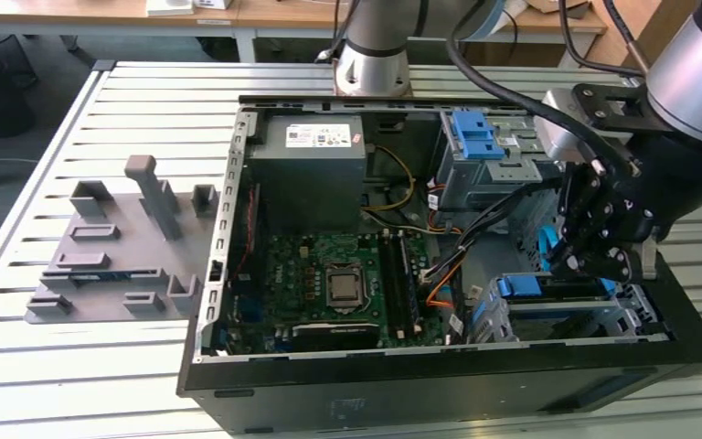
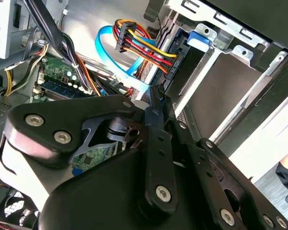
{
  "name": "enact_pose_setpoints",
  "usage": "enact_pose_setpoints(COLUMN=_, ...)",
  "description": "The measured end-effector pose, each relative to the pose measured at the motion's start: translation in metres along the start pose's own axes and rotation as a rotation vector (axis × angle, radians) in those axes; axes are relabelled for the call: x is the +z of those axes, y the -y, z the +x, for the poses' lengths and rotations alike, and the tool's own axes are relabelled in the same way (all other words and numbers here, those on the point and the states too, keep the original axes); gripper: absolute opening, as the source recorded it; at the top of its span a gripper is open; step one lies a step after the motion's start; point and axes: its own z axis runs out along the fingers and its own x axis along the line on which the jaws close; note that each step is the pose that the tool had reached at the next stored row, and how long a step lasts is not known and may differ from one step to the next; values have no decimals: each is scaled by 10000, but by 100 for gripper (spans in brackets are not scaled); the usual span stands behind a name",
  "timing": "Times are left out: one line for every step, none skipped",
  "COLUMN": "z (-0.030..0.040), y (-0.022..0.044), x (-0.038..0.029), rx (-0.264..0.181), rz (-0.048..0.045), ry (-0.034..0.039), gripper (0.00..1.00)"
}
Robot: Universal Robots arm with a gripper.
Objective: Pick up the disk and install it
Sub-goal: 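Insert the second disk wire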
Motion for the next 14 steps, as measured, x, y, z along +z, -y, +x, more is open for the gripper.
enact_pose_setpoints(z=1, y=0, x=0, rx=-1, rz=0, ry=-2, gripper=16)
enact_pose_setpoints(z=1, y=1, x=2, rx=-1, rz=0, ry=-1, gripper=16)
enact_pose_setpoints(z=4, y=1, x=7, rx=-1, rz=0, ry=2, gripper=16)
enact_pose_setpoints(z=6, y=1, x=10, rx=0, rz=0, ry=2, gripper=16)
enact_pose_setpoints(z=7, y=2, x=15, rx=-1, rz=0, ry=2, gripper=16)
enact_pose_setpoints(z=8, y=3, x=19, rx=-1, rz=0, ry=1, gripper=16)
enact_pose_setpoints(z=9, y=4, x=23, rx=-1, rz=0, ry=1, gripper=16)
enact_pose_setpoints(z=11, y=5, x=27, rx=-1, rz=0, ry=-1, gripper=16)
enact_pose_setpoints(z=13, y=7, x=32, rx=-1, rz=0, ry=-1, gripper=16)
enact_pose_setpoints(z=16, y=9, x=36, rx=-1, rz=0, ry=0, gripper=16)
enact_pose_setpoints(z=18, y=12, x=40, rx=-1, rz=0, ry=2, gripper=16)
enact_pose_setpoints(z=20, y=16, x=44, rx=-2, rz=0, ry=2, gripper=16)
enact_pose_setpoints(z=21, y=20, x=49, rx=-1, rz=0, ry=2, gripper=16)
enact_pose_setpoints(z=22, y=22, x=52, rx=-1, rz=0, ry=0, gripper=16)
